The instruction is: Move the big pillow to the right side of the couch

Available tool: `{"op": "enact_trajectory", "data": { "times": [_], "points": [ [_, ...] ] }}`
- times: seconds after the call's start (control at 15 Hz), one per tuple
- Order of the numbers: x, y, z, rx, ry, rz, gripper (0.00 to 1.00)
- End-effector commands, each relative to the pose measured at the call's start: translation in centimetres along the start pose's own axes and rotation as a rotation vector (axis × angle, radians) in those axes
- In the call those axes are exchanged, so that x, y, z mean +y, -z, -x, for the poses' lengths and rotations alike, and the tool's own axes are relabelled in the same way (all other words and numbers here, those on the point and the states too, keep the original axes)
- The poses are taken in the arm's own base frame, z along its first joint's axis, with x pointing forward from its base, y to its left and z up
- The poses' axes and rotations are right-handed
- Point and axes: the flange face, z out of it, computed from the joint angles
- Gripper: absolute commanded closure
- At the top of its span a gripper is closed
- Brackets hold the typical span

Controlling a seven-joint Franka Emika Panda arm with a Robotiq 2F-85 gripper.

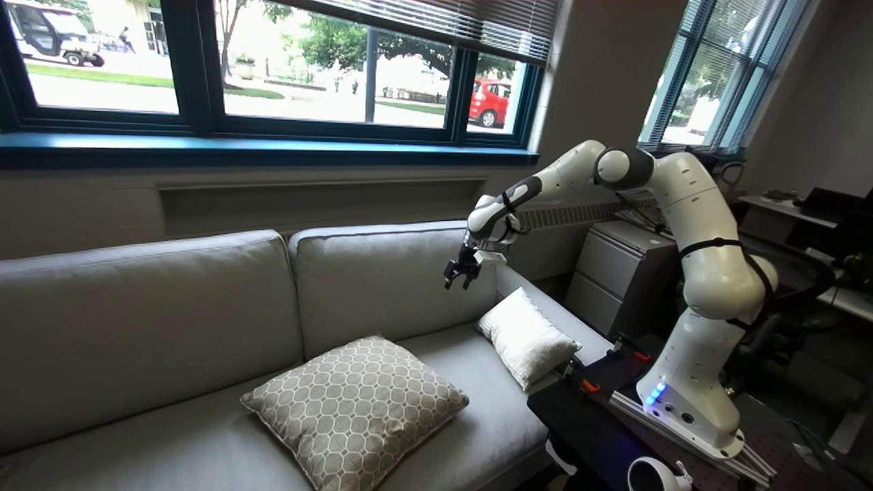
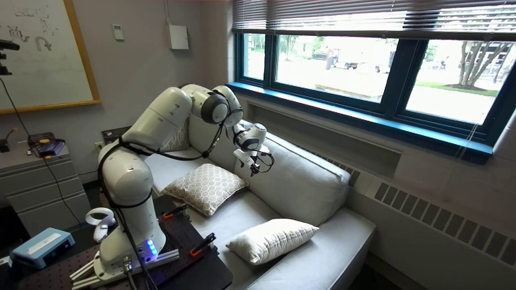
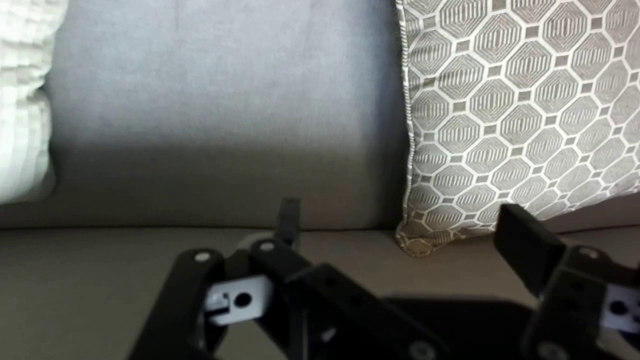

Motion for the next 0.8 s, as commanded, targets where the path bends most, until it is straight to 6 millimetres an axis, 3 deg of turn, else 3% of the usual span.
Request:
{"op": "enact_trajectory", "data": {
  "times": [0.0, 0.4, 0.73],
  "points": [
    [-1.0, -5.1, -3.0, -0.055, 0.048, -0.091, 0.0],
    [-1.6, -12.9, -3.8, -0.164, 0.061, -0.255, 0.0],
    [-2.7, -17.0, -3.8, -0.243, 0.036, -0.391, 0.0]
  ]
}}
